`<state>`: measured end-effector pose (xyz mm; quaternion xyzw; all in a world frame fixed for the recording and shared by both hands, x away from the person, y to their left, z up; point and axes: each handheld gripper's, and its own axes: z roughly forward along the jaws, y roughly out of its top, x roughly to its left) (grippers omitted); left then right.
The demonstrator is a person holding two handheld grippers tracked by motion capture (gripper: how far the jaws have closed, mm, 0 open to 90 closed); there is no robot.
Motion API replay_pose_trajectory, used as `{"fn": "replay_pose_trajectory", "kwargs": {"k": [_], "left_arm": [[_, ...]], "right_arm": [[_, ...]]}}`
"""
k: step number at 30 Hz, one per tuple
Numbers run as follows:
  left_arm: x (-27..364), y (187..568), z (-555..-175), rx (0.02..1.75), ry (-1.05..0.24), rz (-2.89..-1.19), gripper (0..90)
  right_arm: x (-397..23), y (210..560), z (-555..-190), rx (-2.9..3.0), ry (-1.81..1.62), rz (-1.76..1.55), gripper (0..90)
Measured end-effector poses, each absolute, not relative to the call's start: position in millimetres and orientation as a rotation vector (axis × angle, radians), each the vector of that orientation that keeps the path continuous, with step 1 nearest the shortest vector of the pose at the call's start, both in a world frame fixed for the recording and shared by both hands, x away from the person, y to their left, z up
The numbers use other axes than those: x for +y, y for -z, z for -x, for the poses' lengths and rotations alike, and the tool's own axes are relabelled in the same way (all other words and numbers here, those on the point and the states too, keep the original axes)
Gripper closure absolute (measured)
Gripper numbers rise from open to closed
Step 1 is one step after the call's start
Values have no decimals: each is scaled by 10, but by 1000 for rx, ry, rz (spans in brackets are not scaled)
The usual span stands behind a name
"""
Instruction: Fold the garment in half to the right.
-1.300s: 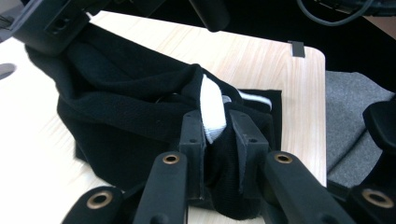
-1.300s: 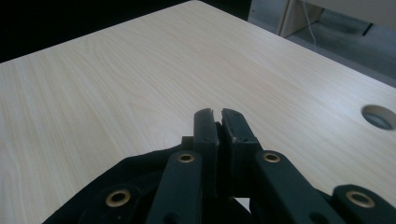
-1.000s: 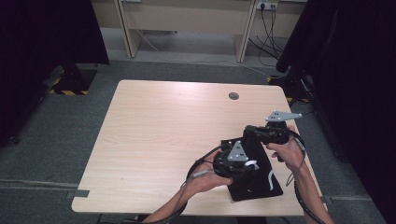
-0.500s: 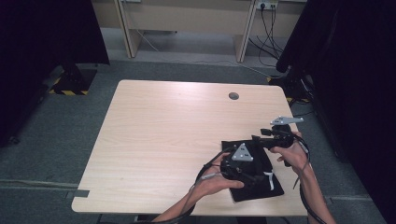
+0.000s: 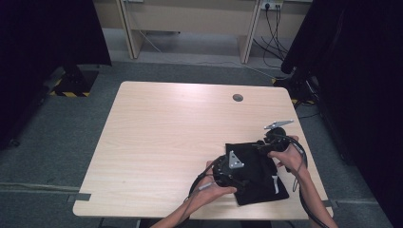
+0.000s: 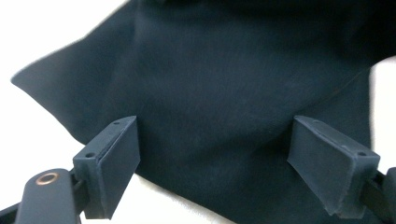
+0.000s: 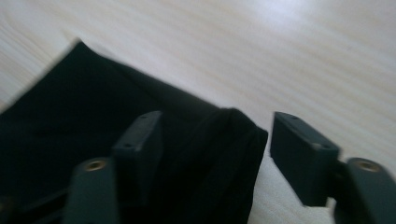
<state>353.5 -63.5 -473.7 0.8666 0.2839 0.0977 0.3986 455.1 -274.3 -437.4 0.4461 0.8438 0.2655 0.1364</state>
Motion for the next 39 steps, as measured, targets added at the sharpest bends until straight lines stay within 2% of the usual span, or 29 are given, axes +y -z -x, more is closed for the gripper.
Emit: {"fn": "replay_pose_trajectory", "kwargs": {"k": [3, 6, 15, 20, 21, 23, 24, 25, 26, 27, 28, 29, 30, 31, 34, 39], "left_arm": [[-607, 4768, -3509, 721, -259, -2199, 167], [-535, 4749, -3449, 689, -286, -2229, 207], [-240, 4755, -3365, 721, -314, -2225, 238], [-198, 4766, -3352, 737, -326, -2212, 239], [-181, 4770, -3344, 736, -330, -2216, 234], [-170, 4775, -3351, 745, -323, -2211, 232], [-158, 4781, -3361, 758, -319, -2205, 228], [-139, 4786, -3373, 774, -313, -2196, 217], [-127, 4784, -3373, 771, -319, -2198, 216], [-127, 4784, -3373, 771, -319, -2198, 215], [-121, 4779, -3373, 769, -324, -2199, 215], [-112, 4777, -3373, 774, -324, -2195, 183], [-100, 4775, -3371, 781, -314, -2181, 183], [-65, 4766, -3371, 791, -273, -2155, 174], [-20, 4729, -3394, 803, -267, -2122, 164], [2, 4631, -3622, 863, -278, -2060, 150]], "right_arm": [[-2782, 4446, -4585, 2488, -744, -1249, 677], [-2894, 4421, -4570, 2479, -778, -1239, 792], [-2924, 4218, -4437, 2360, -1045, -1114, 838], [-2981, 4496, -4520, 2346, -1004, -1135, 839], [-3012, 4649, -4524, 2355, -993, -1160, 838], [-3027, 4665, -4514, 2338, -1019, -1168, 837], [-3027, 4663, -4499, 2330, -1016, -1180, 825], [-3013, 4651, -4495, 2313, -985, -1187, 724], [-3007, 4639, -4496, 2297, -968, -1212, 670], [-3007, 4639, -4496, 2297, -968, -1212, 670], [-3001, 4612, -4493, 2268, -959, -1256, 607], [-2989, 4533, -4457, 2209, -985, -1309, 495], [-2989, 4533, -4457, 2209, -985, -1309, 495], [-2970, 4415, -4375, 2174, -1003, -1306, 441], [-2958, 4313, -4225, 2161, -1016, -1265, 410], [-2950, 4289, -3871, 2188, -1006, -1221, 395]]}}
